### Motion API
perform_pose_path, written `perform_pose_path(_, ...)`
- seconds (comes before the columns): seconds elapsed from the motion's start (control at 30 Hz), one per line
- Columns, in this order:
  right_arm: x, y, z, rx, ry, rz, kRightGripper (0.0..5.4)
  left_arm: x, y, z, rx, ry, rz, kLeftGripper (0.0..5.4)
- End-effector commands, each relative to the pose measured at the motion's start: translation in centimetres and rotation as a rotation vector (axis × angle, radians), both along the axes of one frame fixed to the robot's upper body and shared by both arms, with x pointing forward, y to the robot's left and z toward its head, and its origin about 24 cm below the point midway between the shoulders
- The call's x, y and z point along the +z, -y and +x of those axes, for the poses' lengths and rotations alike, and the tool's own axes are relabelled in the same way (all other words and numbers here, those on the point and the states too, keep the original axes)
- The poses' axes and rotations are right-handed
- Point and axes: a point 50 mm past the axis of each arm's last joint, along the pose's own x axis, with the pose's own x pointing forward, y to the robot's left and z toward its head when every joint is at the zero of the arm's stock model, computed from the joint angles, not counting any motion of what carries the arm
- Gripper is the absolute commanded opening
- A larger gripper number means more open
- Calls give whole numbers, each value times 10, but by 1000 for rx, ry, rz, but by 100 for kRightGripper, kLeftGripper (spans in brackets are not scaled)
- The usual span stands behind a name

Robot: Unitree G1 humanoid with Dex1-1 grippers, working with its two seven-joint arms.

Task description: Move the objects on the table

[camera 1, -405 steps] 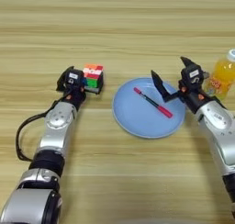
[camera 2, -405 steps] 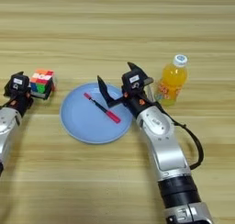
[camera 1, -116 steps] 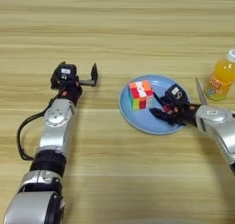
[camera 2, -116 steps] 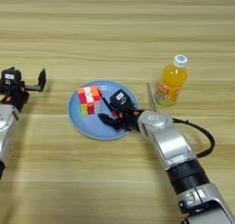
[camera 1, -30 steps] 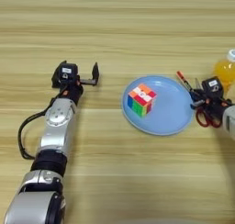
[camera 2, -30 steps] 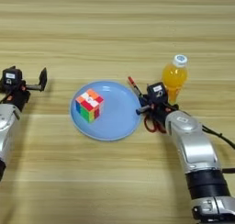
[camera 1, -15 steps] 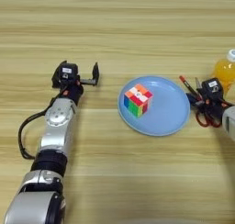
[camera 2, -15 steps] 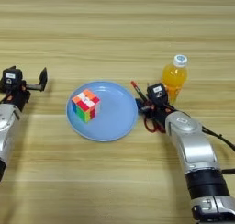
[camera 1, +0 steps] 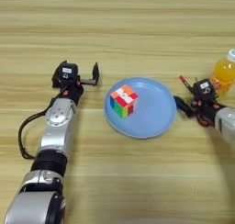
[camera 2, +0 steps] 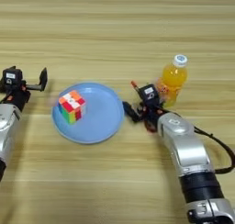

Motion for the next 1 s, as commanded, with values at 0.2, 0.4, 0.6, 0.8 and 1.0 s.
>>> perform_pose_path(0.2, -17, -24, -9, 78, -62, 18, 498, 3, 1, 2, 1, 4, 5, 540)
perform_pose_path(0.4, -10, -15, -4, 42, -33, 19, 535, 4, 1, 2, 0, 5, 5, 540)
perform_pose_path(0.6, 2, -10, 0, 14, 40, 15, 535, 4, 0, 3, -1, 4, 6, 540)
perform_pose_path(0.8, 34, -13, 4, 18, 234, 92, 535, 3, 1, 3, -2, 3, 7, 540)
perform_pose_path(1.0, 69, -6, 3, -14, 450, 124, 535, 3, 1, 3, -3, 3, 7, 540)
